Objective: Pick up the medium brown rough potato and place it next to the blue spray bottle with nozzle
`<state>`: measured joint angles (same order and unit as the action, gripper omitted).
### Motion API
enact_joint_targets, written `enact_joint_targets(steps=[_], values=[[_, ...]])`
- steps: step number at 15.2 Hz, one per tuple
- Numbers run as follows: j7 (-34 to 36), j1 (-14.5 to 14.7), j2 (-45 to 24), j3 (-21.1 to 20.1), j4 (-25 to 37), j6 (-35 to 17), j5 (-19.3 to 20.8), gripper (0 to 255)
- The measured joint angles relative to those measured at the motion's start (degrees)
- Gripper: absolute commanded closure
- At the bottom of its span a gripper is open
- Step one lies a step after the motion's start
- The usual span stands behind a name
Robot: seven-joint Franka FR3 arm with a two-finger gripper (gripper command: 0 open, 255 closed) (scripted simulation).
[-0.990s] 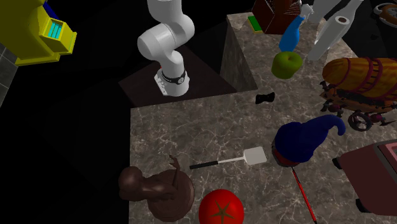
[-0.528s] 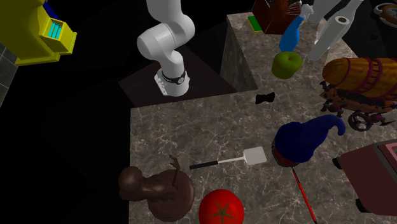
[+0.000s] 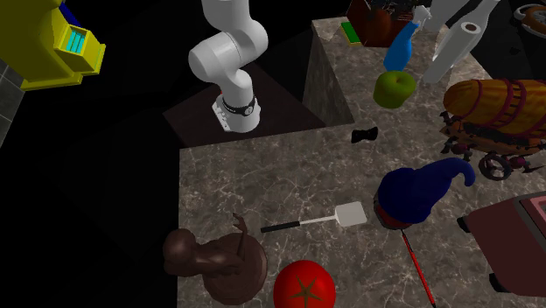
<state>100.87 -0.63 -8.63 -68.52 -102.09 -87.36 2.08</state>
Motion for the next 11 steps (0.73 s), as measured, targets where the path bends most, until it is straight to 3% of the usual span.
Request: enact_joint_targets(steps=[11], values=[[1.24,1.08,-2.46,0.86,-7.07,-8.1,2.11,255]])
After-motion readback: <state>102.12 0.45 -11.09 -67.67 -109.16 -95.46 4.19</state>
